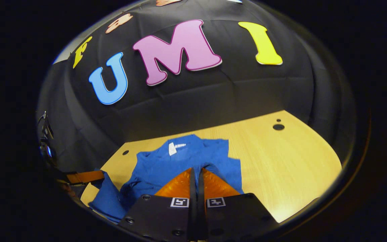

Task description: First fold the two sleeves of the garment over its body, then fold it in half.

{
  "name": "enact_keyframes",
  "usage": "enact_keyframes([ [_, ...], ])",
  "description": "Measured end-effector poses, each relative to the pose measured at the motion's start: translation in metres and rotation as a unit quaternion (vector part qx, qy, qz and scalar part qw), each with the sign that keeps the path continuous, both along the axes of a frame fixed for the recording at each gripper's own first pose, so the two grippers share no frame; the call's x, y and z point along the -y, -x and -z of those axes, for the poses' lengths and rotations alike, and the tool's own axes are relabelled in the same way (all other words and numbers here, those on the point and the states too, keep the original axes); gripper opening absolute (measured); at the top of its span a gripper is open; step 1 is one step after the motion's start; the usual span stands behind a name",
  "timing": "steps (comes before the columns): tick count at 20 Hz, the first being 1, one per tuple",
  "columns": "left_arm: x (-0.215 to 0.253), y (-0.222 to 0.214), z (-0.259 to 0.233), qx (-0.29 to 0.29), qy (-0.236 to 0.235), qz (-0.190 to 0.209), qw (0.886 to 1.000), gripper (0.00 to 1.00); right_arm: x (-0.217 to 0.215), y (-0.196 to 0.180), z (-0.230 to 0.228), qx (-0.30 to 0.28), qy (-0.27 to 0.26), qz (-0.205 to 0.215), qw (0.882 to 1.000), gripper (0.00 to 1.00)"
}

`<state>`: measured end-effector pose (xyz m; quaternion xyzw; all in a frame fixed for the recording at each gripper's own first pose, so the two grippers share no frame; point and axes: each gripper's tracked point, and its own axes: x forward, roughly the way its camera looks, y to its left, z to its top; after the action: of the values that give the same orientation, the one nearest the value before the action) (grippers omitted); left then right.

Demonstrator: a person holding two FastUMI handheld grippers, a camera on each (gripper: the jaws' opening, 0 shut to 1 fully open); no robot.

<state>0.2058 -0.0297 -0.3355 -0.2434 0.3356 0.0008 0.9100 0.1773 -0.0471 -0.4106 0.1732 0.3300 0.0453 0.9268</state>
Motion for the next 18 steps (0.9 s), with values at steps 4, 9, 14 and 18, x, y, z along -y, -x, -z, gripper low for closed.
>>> enact_keyframes([
  [4, -0.016, -0.095, -0.013, 0.069, 0.006, -0.006, 0.998, 0.0, 0.011, -0.08, 0.004, 0.041, 0.009, 0.016, 0.999, 0.05],
  [9, -0.059, -0.199, 0.01, 0.154, -0.04, -0.033, 0.987, 0.0, 0.03, -0.179, 0.043, 0.069, 0.077, 0.028, 0.994, 0.04],
  [14, -0.108, -0.242, 0.063, 0.118, -0.026, -0.104, 0.987, 0.31, 0.043, -0.231, 0.094, 0.051, 0.141, 0.036, 0.988, 0.35],
  [18, -0.113, -0.22, 0.077, 0.08, -0.071, -0.092, 0.99, 0.85, 0.048, -0.226, 0.074, 0.084, 0.161, 0.031, 0.983, 0.98],
])
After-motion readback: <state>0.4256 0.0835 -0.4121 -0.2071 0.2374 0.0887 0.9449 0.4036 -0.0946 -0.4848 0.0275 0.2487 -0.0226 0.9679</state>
